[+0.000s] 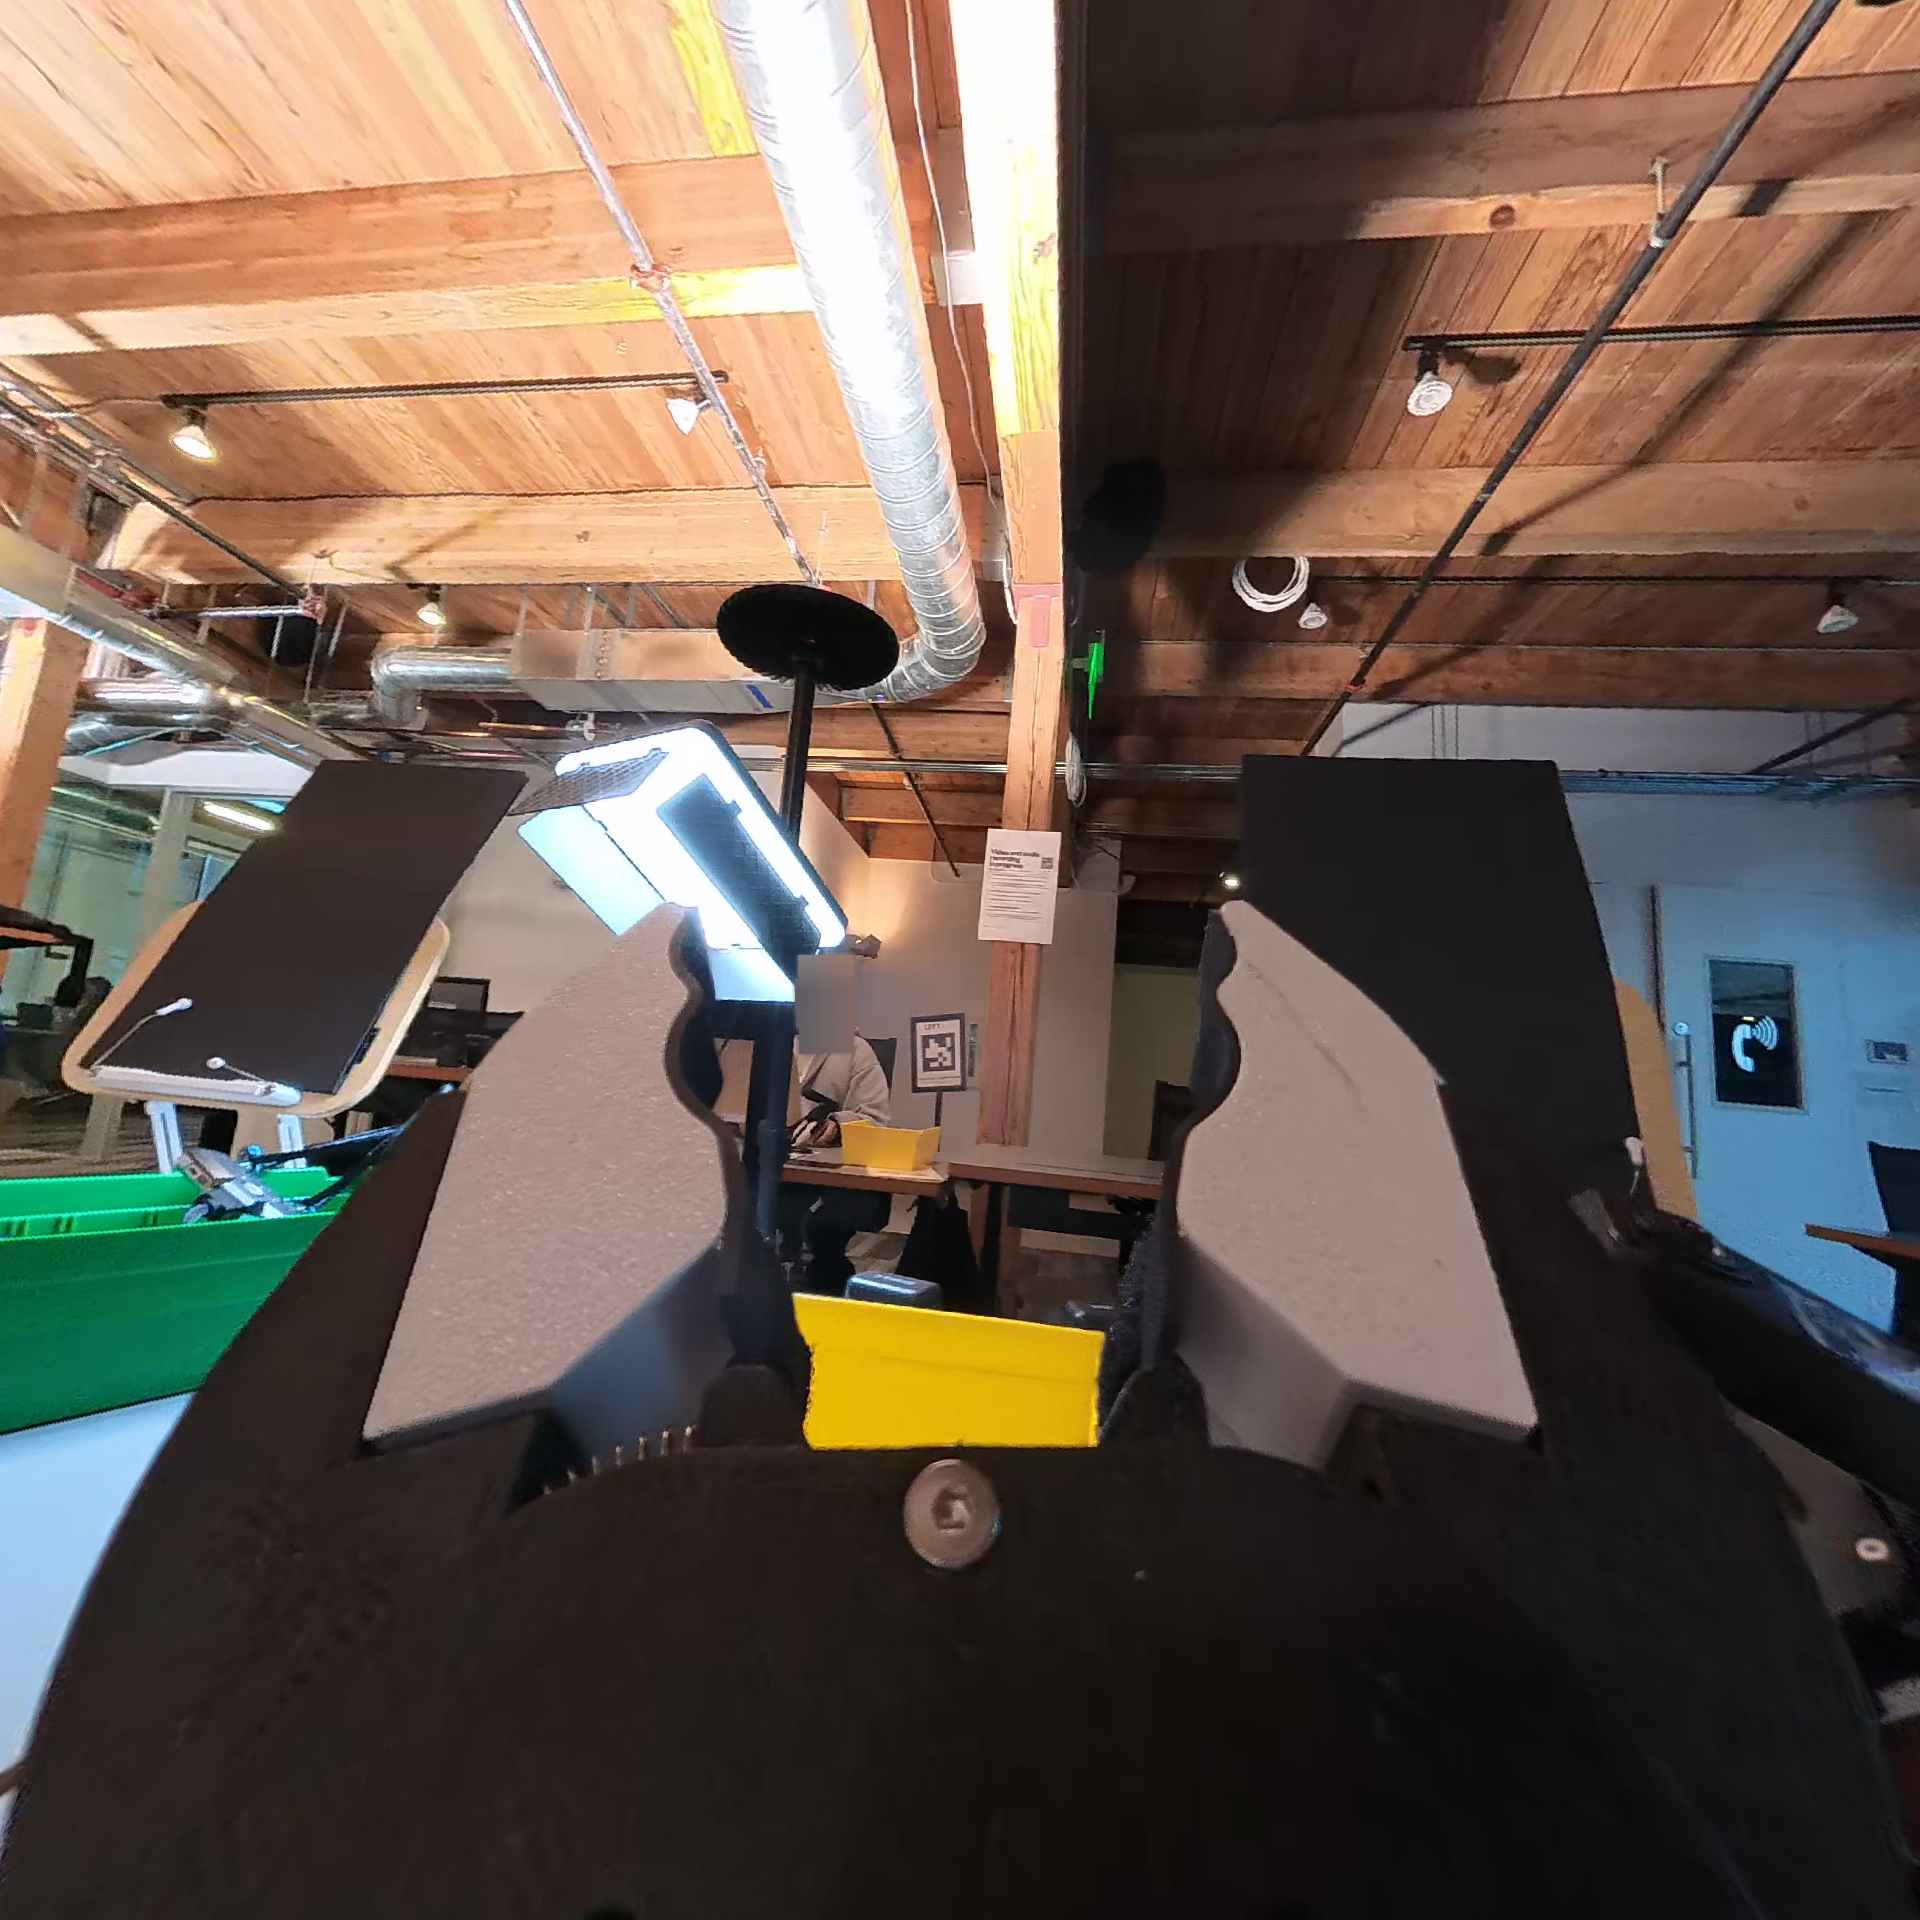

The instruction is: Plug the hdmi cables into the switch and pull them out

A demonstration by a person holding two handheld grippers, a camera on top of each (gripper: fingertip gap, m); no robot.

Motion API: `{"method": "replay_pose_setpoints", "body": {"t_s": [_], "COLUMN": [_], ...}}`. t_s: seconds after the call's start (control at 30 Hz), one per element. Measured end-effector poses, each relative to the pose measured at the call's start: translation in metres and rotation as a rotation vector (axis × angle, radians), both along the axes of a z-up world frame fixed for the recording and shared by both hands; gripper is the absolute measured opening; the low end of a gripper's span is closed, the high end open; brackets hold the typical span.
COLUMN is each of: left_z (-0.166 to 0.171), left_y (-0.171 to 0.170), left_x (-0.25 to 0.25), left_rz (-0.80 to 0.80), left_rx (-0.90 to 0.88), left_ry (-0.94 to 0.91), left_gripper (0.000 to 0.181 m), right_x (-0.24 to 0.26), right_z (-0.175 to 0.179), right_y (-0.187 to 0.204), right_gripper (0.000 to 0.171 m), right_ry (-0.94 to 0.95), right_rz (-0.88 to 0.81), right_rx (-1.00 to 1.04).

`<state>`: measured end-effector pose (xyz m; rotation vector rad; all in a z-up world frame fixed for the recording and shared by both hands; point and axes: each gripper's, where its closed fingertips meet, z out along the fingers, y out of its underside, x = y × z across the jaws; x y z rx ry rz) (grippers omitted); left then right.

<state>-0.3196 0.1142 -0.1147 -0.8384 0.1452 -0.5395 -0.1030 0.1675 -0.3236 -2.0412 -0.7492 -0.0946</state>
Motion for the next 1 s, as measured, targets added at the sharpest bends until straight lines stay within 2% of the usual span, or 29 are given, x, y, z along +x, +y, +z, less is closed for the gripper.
{"method": "replay_pose_setpoints", "body": {"t_s": [0.13, 0.2, 0.3, 0.33, 0.37, 0.43, 0.5, 0.63, 0.73, 0.83, 0.9, 0.97, 1.0], "left_z": [-0.006, -0.018, -0.068, -0.091, -0.115, -0.156, -0.179, -0.179, -0.184, -0.177, -0.176, -0.178, -0.18], "left_y": [0.009, 0.023, 0.068, 0.084, 0.098, 0.116, 0.123, 0.12, 0.107, 0.111, 0.114, 0.114, 0.113], "left_x": [-0.009, -0.021, -0.06, -0.072, -0.077, -0.07, -0.063, -0.052, -0.059, -0.073, -0.067, -0.056, -0.048], "left_rz": [0.057, 0.16, 0.408, 0.43, 0.398, 0.229, 0.113, 0.018, 0.03, 0.083, 0.053, 0.019, 0.0], "left_rx": [-0.016, -0.054, -0.25, -0.351, -0.449, -0.607, -0.719, -0.722, -0.764, -0.747, -0.71, -0.709, -0.708], "left_ry": [0.034, 0.124, 0.311, 0.35, 0.374, 0.387, 0.39, 0.399, 0.474, 0.394, 0.368, 0.4, 0.438], "left_gripper": [0.089, 0.089, 0.089, 0.089, 0.089, 0.089, 0.089, 0.077, 0.04, 0.052, 0.062, 0.065, 0.06], "right_x": [-0.021, -0.027, -0.03, -0.031, -0.033, -0.041, -0.053, -0.079, -0.098, -0.107, -0.108, -0.107, -0.107], "right_z": [0.001, 0.013, 0.045, 0.056, 0.065, 0.078, 0.081, 0.068, 0.042, 0.023, 0.021, 0.015, 0.011], "right_y": [-0.001, -0.008, -0.022, -0.027, -0.032, -0.044, -0.055, -0.067, -0.069, -0.067, -0.065, -0.061, -0.06], "right_gripper": [0.046, 0.06, 0.074, 0.08, 0.085, 0.094, 0.097, 0.098, 0.098, 0.097, 0.098, 0.096, 0.096], "right_ry": [0.011, 0.044, 0.125, 0.158, 0.191, 0.247, 0.274, 0.316, 0.375, 0.366, 0.324, 0.292, 0.271], "right_rz": [0.117, 0.168, 0.184, 0.183, 0.187, 0.213, 0.252, 0.315, 0.343, 0.311, 0.288, 0.254, 0.244], "right_rx": [0.042, 0.111, 0.253, 0.297, 0.338, 0.4, 0.42, 0.373, 0.281, 0.209, 0.211, 0.189, 0.174]}}
